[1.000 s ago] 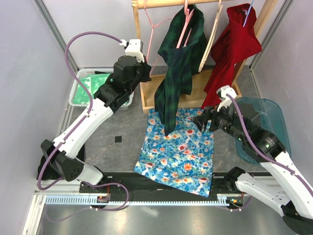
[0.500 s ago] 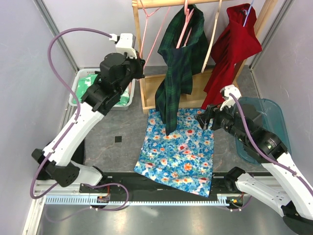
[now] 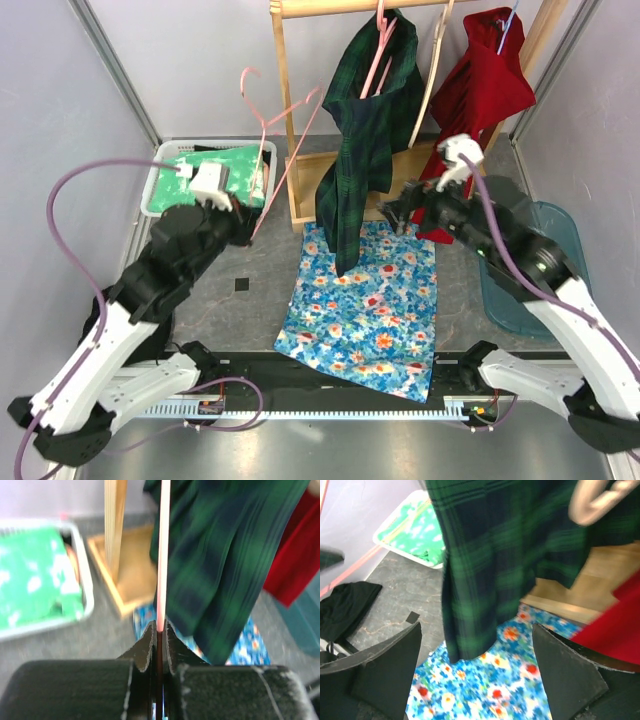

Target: Place the skirt on the hanger

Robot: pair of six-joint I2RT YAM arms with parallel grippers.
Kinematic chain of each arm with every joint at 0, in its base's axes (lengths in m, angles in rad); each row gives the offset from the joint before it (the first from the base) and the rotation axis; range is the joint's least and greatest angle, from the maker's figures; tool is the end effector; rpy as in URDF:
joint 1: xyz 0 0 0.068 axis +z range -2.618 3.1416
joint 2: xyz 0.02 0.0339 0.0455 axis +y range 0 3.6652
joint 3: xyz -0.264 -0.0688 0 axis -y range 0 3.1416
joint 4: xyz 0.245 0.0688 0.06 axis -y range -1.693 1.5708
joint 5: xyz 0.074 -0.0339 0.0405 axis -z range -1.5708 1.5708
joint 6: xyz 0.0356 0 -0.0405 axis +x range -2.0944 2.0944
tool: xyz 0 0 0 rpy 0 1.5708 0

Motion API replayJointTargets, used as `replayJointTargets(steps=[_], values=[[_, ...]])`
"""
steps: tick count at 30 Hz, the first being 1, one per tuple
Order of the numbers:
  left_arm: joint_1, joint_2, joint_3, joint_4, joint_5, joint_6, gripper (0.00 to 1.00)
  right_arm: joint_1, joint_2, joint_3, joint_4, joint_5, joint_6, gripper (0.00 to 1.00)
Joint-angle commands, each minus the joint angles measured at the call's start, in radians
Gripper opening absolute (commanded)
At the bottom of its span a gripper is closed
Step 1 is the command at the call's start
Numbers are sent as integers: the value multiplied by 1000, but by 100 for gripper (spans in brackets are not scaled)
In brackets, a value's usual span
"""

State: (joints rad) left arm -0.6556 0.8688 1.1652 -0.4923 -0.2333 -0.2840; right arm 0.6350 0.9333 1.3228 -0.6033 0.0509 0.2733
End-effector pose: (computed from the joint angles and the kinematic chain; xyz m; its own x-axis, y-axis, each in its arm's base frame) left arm 0.1421 -0.0989 0.4229 -0.2639 -0.1409 -0.9542 0.3536 0.9063 -0.2316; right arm 0.1410 0.1016 0.4509 -0.3136 0.1038 -0.9439 -0.4858 0.8366 0.2534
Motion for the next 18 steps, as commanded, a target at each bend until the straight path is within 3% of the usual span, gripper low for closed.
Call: replayJointTargets(steps=[1, 9, 18], values=[[-12, -123, -116, -43, -18, -122, 2, 63, 96, 26, 114, -2, 20, 98], [-41, -182, -281, -111, -93, -214, 2, 475, 344, 134, 191, 427, 21, 98], [-102, -225, -348, -112, -112, -264, 2, 539, 648, 354, 280, 500, 93, 96]])
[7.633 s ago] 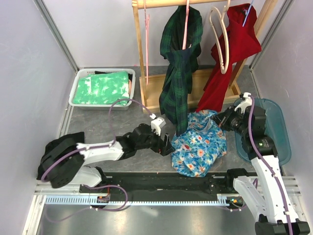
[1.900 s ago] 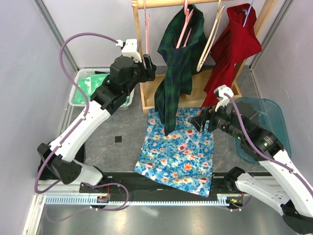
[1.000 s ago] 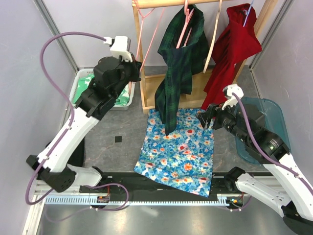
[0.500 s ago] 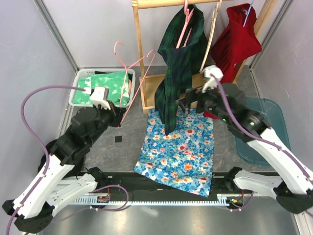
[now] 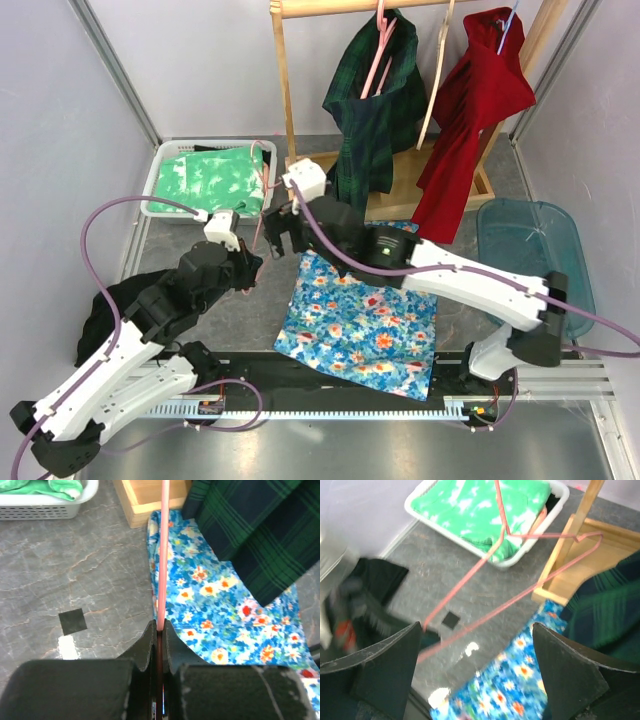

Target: Place the skirt on the hanger

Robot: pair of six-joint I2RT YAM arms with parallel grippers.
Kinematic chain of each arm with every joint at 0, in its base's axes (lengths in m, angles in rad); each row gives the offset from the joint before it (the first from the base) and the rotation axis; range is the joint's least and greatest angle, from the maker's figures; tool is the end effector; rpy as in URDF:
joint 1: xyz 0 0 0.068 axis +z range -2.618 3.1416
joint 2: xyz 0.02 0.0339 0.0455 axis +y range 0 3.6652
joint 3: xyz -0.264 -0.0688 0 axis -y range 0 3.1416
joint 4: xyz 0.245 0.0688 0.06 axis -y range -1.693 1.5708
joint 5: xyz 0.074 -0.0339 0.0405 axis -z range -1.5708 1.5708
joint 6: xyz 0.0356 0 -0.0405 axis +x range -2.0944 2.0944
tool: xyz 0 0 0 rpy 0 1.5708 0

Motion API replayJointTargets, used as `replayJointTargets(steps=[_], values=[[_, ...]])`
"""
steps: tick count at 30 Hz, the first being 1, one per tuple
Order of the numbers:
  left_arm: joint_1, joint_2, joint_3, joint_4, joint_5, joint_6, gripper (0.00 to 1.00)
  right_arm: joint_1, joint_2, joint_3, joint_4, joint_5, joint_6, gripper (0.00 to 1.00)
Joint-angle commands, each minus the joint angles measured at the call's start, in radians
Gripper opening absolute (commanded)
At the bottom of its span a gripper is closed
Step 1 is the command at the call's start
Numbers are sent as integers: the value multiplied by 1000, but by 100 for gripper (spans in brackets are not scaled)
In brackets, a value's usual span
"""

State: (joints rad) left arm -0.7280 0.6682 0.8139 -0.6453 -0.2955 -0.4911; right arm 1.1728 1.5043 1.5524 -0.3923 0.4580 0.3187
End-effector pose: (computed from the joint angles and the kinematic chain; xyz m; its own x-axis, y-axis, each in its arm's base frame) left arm 0.1124 -0.0863 0.3202 -0.5256 -0.1359 -0.8398 0.2244 0.9301 -0.2909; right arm 0.1478 0.3110 0.4129 -0.3327 -0.0663 -0.9407 -0.5910 0.7920 0.1533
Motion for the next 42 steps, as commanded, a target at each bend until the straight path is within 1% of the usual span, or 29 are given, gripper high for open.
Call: replayJointTargets(steps=[1, 3, 4, 5, 7, 8, 11, 12, 13, 17, 23, 24, 26, 27, 28, 30, 33, 34, 36, 37, 40, 42], values=[[-36, -22, 4, 41, -59, -56, 2, 1, 130, 150, 57, 114, 52, 94], [-57, -21, 5, 39, -100, -64, 2, -1, 183, 244, 32, 184, 66, 91], [-63, -21, 8, 39, -112, -66, 2, -2, 238, 280, -5, 209, 78, 89], [-70, -21, 10, 41, -122, -67, 2, -5, 267, 355, -25, 229, 85, 88], [-86, -19, 14, 38, -146, -72, 2, -15, 348, 428, -83, 264, 102, 85], [-93, -18, 18, 39, -160, -70, 2, -19, 376, 495, -101, 281, 109, 84], [-120, -16, 21, 38, -191, -79, 2, -38, 465, 590, -187, 309, 154, 78], [-125, -15, 22, 38, -200, -83, 2, -39, 487, 594, -197, 314, 160, 77], [-129, -16, 22, 38, -206, -83, 2, -44, 493, 591, -198, 320, 174, 74], [-148, -7, 24, 38, -229, -80, 2, -62, 524, 595, -212, 312, 198, 69], [-175, 2, 24, 38, -269, -83, 2, -87, 560, 614, -238, 309, 232, 52], [-177, 5, 24, 38, -272, -83, 2, -88, 563, 614, -240, 311, 237, 45], [-186, 14, 27, 38, -275, -78, 2, -96, 565, 611, -240, 321, 249, 38], [-188, 14, 27, 38, -277, -78, 2, -98, 565, 610, -240, 321, 255, 26], [-191, 19, 28, 39, -271, -78, 2, -104, 565, 607, -240, 324, 261, 19], [-194, 19, 30, 39, -261, -72, 2, -110, 560, 600, -240, 321, 278, 0], [-197, 5, 45, 35, -238, -43, 22, -125, 541, 565, -226, 289, 286, 0], [-195, -5, 53, 33, -223, -34, 36, -130, 531, 546, -215, 283, 287, 0], [-195, -38, 65, 32, -205, -4, 49, -139, 487, 476, -168, 243, 278, 0], [-197, -50, 76, 30, -186, 17, 57, -140, 472, 450, -152, 237, 276, 0], [-197, -88, 96, 29, -139, 55, 64, -150, 415, 367, -99, 191, 258, 0], [-197, -107, 105, 26, -116, 68, 66, -150, 380, 315, -68, 168, 244, 0]])
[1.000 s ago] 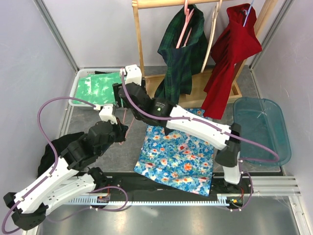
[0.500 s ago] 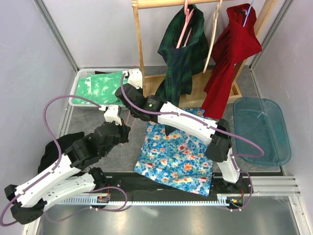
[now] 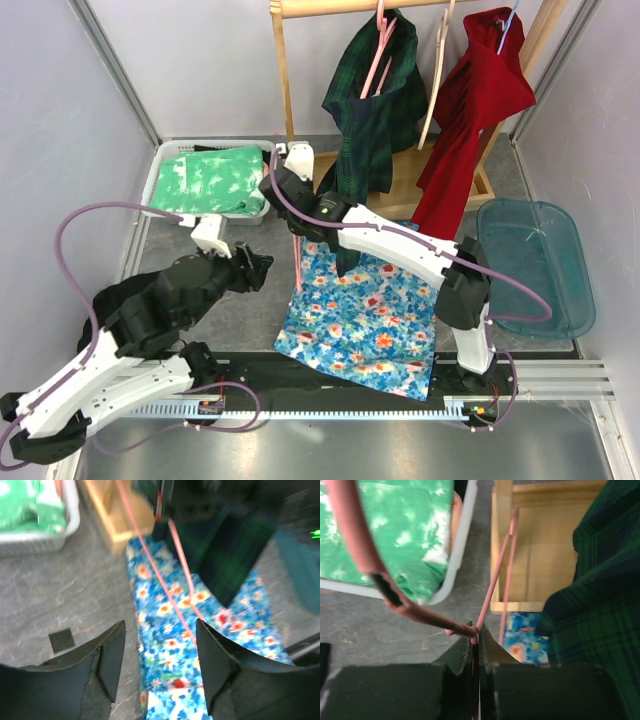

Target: Place the skirt on the hanger

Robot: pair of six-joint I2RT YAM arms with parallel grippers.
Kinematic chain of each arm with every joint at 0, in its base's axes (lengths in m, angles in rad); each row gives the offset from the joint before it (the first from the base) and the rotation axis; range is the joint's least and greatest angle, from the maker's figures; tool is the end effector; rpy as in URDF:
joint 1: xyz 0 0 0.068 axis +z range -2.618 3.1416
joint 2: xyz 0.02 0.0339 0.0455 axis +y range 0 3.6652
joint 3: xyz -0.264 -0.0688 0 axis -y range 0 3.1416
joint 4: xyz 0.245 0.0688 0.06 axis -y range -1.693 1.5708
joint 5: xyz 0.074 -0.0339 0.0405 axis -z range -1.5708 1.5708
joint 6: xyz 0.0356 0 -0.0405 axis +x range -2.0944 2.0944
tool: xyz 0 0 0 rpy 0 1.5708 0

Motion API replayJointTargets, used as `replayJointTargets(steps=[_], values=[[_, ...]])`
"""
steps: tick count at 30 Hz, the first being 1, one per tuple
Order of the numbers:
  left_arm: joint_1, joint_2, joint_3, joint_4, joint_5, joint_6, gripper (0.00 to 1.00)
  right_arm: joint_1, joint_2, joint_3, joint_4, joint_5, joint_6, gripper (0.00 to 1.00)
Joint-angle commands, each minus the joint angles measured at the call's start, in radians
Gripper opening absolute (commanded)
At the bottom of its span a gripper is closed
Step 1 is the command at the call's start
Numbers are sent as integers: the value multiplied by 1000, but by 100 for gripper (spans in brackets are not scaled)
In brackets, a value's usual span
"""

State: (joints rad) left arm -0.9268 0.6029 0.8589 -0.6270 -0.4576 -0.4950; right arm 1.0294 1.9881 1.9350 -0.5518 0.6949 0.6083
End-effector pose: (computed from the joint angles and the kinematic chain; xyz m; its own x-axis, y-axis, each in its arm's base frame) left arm 0.0865 -0.0890 0.3449 -0.4149 -0.1571 -0.8962 0.3104 0.9014 -0.3018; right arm 0.2557 0.3809 0.3441 -0.4616 0.0842 -0.8831 -0.1500 0.9737 0.1713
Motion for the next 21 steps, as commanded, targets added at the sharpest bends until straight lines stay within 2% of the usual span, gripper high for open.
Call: replayJointTargets(steps=[1, 6, 11, 16, 21], values=[[2, -48, 65, 7, 51, 67, 67, -6, -120, -92, 105, -110, -56, 0], [3, -40, 52, -2, 4, 1, 67, -6, -288, -314, 246, -285, -85, 0], [3, 27, 29, 0, -3, -60, 67, -6, -504, -508, 318, -457, -125, 0], [5, 54, -26, 26, -12, -111, 67, -6, -704, -679, 349, -555, -136, 0], [3, 38, -78, 66, 52, -105, 67, -6, -782, -781, 319, -578, -124, 0]])
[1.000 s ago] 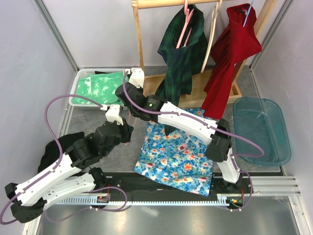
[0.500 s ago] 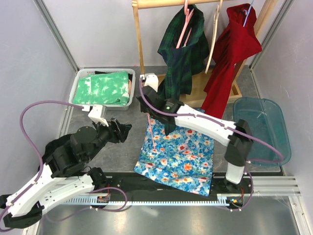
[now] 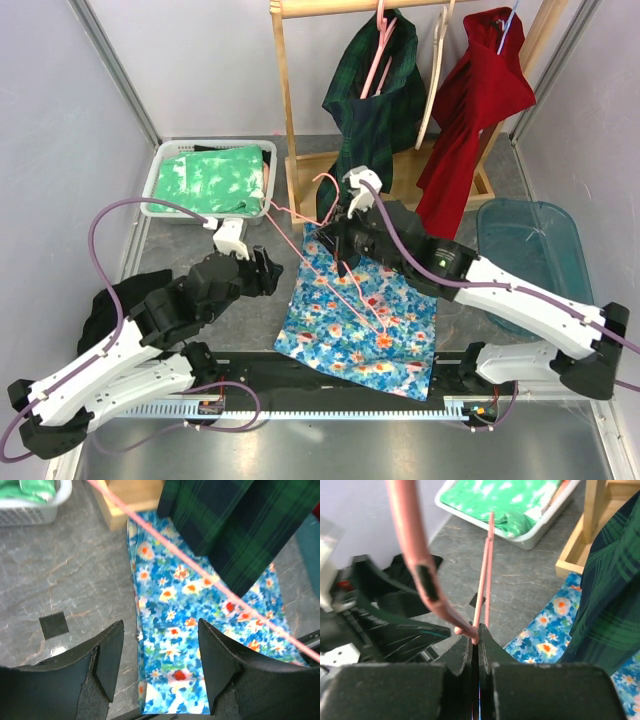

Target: Place the skirt on the hanger

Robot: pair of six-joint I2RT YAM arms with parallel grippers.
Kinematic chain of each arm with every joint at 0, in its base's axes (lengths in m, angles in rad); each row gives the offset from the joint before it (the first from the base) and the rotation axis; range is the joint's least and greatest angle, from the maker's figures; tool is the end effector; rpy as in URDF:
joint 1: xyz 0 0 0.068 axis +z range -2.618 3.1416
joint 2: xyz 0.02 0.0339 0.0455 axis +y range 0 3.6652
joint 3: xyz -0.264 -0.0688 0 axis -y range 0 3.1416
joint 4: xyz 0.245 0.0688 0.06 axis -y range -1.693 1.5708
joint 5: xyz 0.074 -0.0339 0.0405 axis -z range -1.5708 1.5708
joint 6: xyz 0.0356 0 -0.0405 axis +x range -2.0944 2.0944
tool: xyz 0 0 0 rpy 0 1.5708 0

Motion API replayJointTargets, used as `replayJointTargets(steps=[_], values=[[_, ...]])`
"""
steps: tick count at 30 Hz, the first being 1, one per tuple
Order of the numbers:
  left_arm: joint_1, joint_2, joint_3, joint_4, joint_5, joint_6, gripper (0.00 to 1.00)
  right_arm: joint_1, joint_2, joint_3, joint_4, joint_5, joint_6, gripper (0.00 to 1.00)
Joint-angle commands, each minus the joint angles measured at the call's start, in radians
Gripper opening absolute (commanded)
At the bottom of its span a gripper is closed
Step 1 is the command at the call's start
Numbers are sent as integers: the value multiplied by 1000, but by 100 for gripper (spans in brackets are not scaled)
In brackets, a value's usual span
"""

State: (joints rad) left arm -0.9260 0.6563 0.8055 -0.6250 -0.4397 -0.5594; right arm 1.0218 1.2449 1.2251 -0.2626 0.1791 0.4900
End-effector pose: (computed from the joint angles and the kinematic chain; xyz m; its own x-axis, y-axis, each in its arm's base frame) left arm 0.0954 -0.1017 0.3217 -0.4964 -0.1388 -0.8569 0.2741 0.9116 -0.3065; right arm 0.1548 0.2409 0.3884 -0.4813 0.1006 -0.8707 -0.5934 0.6937 0.4082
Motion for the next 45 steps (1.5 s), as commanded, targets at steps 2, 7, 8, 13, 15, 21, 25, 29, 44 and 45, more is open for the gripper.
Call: replayJointTargets(steps=[2, 7, 8, 13, 15, 21, 25, 29, 44, 45], values=[[3, -6, -37, 64, 68, -40, 67, 1, -56, -132, 31, -76, 13, 0], [3, 20, -80, 41, 191, -74, 62, 4, -87, -303, 207, -156, 102, 0], [3, 22, -86, 33, 205, -83, 60, 6, -88, -358, 239, -161, 120, 0], [4, -21, -144, 24, 242, -134, 56, 46, -59, -502, 492, -164, 264, 0], [3, -20, -158, 16, 245, -148, 56, 90, -15, -527, 534, -122, 283, 0], [4, 49, -158, -49, 266, -212, 57, 178, 115, -524, 560, 19, 344, 0], [3, 89, -176, -104, 298, -260, 58, 216, 166, -561, 574, 89, 395, 0], [1, 104, -250, -99, 321, -315, 54, 270, 220, -579, 600, 158, 441, 0], [-5, 175, -416, 39, 337, -410, 47, 354, 409, -558, 600, 316, 610, 0], [-7, 186, -419, 44, 334, -412, 48, 357, 412, -558, 602, 322, 617, 0]])
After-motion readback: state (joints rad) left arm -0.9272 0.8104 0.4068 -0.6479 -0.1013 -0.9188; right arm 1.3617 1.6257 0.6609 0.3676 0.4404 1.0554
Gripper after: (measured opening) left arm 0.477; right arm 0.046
